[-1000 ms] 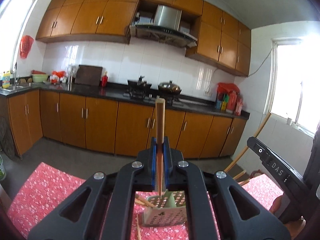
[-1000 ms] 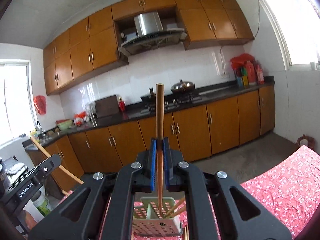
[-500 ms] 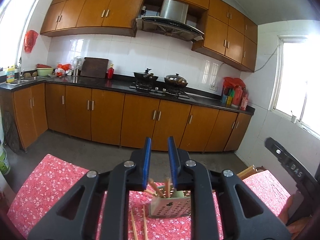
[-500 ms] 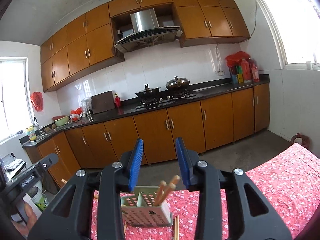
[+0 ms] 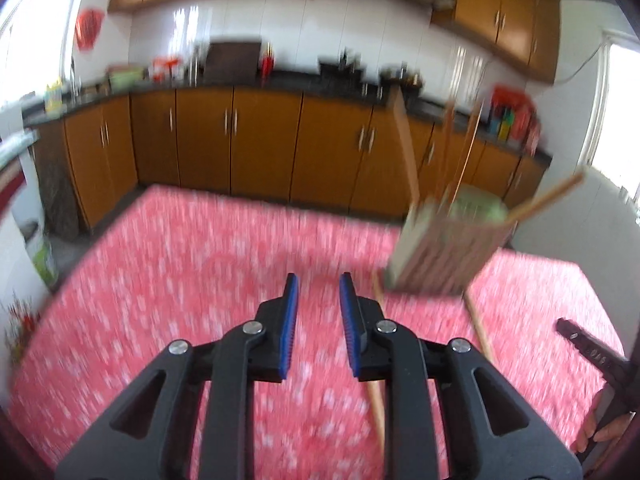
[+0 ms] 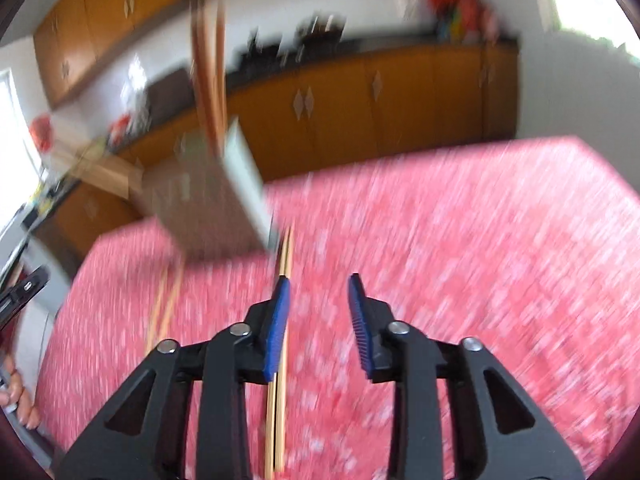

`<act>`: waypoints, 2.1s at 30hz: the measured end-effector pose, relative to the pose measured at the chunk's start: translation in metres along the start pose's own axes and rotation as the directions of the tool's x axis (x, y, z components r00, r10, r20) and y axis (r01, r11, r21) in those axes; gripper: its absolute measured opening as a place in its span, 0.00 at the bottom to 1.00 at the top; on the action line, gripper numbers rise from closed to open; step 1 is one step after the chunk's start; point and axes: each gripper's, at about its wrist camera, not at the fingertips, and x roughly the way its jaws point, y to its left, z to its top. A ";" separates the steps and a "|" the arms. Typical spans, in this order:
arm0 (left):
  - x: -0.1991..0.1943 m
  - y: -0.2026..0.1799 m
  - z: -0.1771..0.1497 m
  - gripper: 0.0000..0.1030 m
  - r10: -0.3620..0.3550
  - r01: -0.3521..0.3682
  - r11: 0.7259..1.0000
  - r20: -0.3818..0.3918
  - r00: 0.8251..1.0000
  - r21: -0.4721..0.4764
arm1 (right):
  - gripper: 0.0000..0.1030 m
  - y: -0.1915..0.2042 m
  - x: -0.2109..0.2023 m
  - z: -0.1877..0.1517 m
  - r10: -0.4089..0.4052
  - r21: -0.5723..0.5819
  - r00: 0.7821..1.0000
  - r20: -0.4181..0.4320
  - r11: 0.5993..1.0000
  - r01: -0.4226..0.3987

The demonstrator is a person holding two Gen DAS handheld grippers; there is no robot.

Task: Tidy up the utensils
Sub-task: 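Lower both tools and close each on a loose chopstick on the cloth, then hold both chopsticks closed in the tools, adjusting grip on the cloth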

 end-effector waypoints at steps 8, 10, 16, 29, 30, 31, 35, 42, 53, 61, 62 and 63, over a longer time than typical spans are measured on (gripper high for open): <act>0.029 0.000 -0.042 0.22 -0.028 0.030 0.999 -0.128 0.991 0.013 | 0.19 0.024 0.040 -0.043 0.032 -0.060 0.986 -0.161 0.997 -0.042; 0.032 -0.004 -0.046 0.22 -0.034 0.037 0.999 -0.136 0.990 0.017 | 0.18 0.027 0.043 -0.048 0.028 -0.073 0.984 -0.175 0.996 -0.041; 0.037 -0.010 -0.052 0.22 -0.057 0.060 0.998 -0.163 0.985 0.018 | 0.15 0.025 0.046 -0.049 -0.005 -0.093 0.987 -0.159 0.996 -0.010; 0.045 -0.024 -0.062 0.22 -0.116 0.126 0.991 -0.211 0.971 0.039 | 0.07 0.007 0.050 -0.045 -0.131 -0.071 0.984 -0.123 0.990 0.122; 0.045 -0.026 -0.063 0.22 -0.122 0.134 0.990 -0.215 0.969 0.041 | 0.07 0.002 0.050 -0.043 -0.140 -0.049 0.983 -0.121 0.990 0.135; 0.046 -0.028 -0.065 0.22 -0.128 0.142 0.989 -0.221 0.967 0.046 | 0.07 -0.005 0.048 -0.042 -0.153 -0.026 0.981 -0.119 0.988 0.151; 0.050 -0.039 -0.070 0.21 -0.143 0.164 0.984 -0.241 0.960 0.067 | 0.07 -0.014 0.046 -0.042 -0.156 -0.017 0.981 -0.117 0.988 0.155; 0.060 -0.058 -0.082 0.13 -0.084 0.128 0.983 -0.290 0.953 0.134 | 0.07 -0.008 0.047 -0.047 -0.157 -0.047 0.981 -0.112 0.987 0.153; 0.078 -0.023 -0.065 0.08 0.047 -0.024 0.996 -0.263 0.964 0.091 | 0.07 0.006 0.043 -0.052 -0.143 -0.114 0.984 -0.107 0.985 0.131; 0.090 0.012 -0.048 0.09 0.036 -0.024 0.998 -0.238 0.971 0.051 | 0.07 -0.012 0.057 -0.032 -0.198 -0.116 0.976 -0.088 0.975 0.188; 0.090 0.013 -0.049 0.09 0.030 -0.019 0.999 -0.229 0.973 0.050 | 0.07 -0.016 0.057 -0.030 -0.194 -0.101 0.977 -0.089 0.978 0.185; 0.090 0.013 -0.049 0.10 0.026 -0.015 0.999 -0.227 0.974 0.050 | 0.07 -0.019 0.057 -0.028 -0.191 -0.090 0.978 -0.089 0.979 0.183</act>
